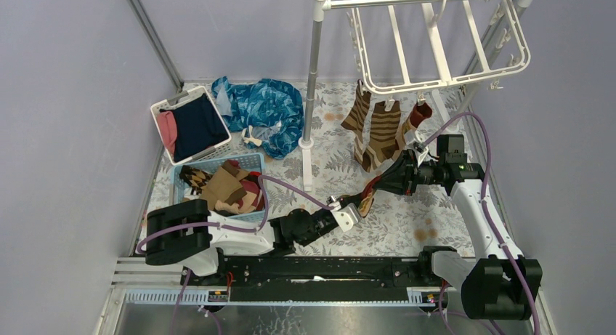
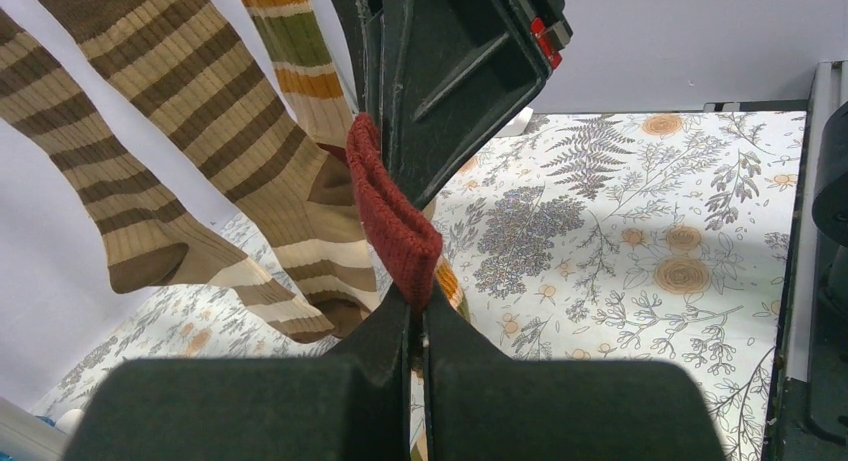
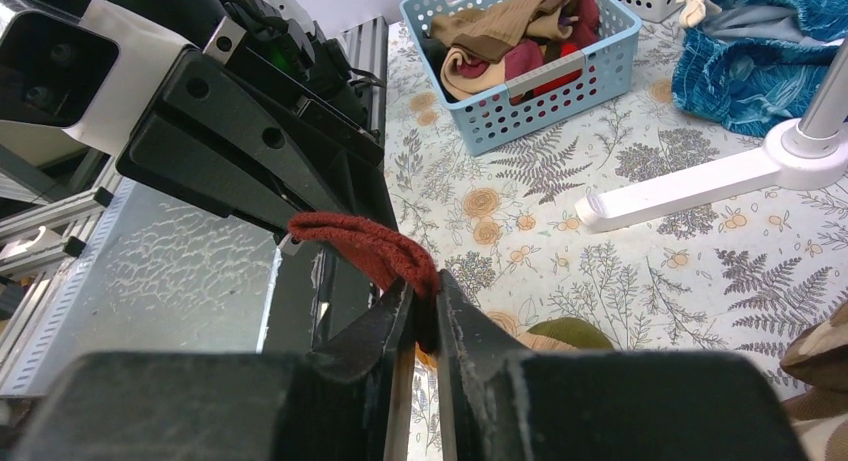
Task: Clip the socks to the hanger
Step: Pick up the sock from the bin.
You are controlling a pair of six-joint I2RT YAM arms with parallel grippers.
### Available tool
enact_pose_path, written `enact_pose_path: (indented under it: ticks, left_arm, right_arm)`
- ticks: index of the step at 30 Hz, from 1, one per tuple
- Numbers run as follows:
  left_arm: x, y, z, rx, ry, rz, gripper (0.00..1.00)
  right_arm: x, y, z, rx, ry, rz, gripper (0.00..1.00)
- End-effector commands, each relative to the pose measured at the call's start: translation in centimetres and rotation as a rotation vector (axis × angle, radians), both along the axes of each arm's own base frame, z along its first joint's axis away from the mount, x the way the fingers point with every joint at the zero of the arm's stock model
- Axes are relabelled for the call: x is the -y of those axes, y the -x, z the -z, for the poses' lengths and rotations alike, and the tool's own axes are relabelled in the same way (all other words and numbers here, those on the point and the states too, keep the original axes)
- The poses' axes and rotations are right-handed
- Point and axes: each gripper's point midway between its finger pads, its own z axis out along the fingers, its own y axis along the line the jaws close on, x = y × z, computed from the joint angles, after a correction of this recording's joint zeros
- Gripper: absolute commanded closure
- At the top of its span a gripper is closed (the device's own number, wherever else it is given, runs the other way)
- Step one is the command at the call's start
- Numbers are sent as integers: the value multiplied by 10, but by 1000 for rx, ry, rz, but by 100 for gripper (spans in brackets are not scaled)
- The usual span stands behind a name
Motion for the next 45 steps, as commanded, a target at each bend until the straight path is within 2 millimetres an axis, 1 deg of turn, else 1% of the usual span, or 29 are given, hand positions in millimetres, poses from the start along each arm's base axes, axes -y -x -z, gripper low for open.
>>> enact_pose_path:
  ticks: [1,4,6,12,15,16,19,23,24,28,32,34,35,36,38,41,45]
  left_arm:
    - [-1,-2,-23,17,82,-28,100]
    - [-3,-3,-24,7,90,-40,99]
    - [-4,-3,-24,-1,95,-42,95]
    - [-9,3,-27,-51,132,-11,65]
    - [-16,9,-31,-83,153,17,51]
    - [-19,11,-33,-90,157,25,47]
    - [-28,19,-37,-126,171,57,36]
    - [-43,27,-47,-185,206,106,21]
    - [-49,28,-54,-197,230,111,18]
    - [-65,26,-69,-264,307,131,2]
    - [-71,14,-84,-382,379,191,1]
    - [-70,3,-89,-440,400,198,1]
    - [-68,1,-95,-467,410,227,1]
    - [-68,-7,-98,-482,420,228,1]
    - [-65,-14,-107,-500,447,266,1]
    - [-56,-26,-116,-536,470,319,1]
    - [-32,-39,-124,-574,448,374,2]
  right_arm:
    - [-4,11,-19,9,-88,-67,83]
    - [-4,9,-18,24,-69,-55,87]
    - [-3,7,-16,33,-55,-45,88]
    - [0,6,-6,119,38,-4,91]
    - [4,7,1,196,107,0,95]
    - [6,8,3,218,127,-2,99]
    - [10,10,8,280,183,-12,100]
    - [19,9,10,335,254,-9,100]
    - [22,9,10,342,271,-4,100]
    - [34,6,13,324,341,34,100]
    - [52,-2,19,245,399,131,100]
    - [65,-8,21,195,443,199,100]
    - [73,-13,22,173,464,236,100]
    - [79,-16,23,155,483,268,100]
    - [93,-21,25,132,518,325,100]
    - [115,-28,26,108,575,411,100]
    - [152,-40,19,87,631,556,100]
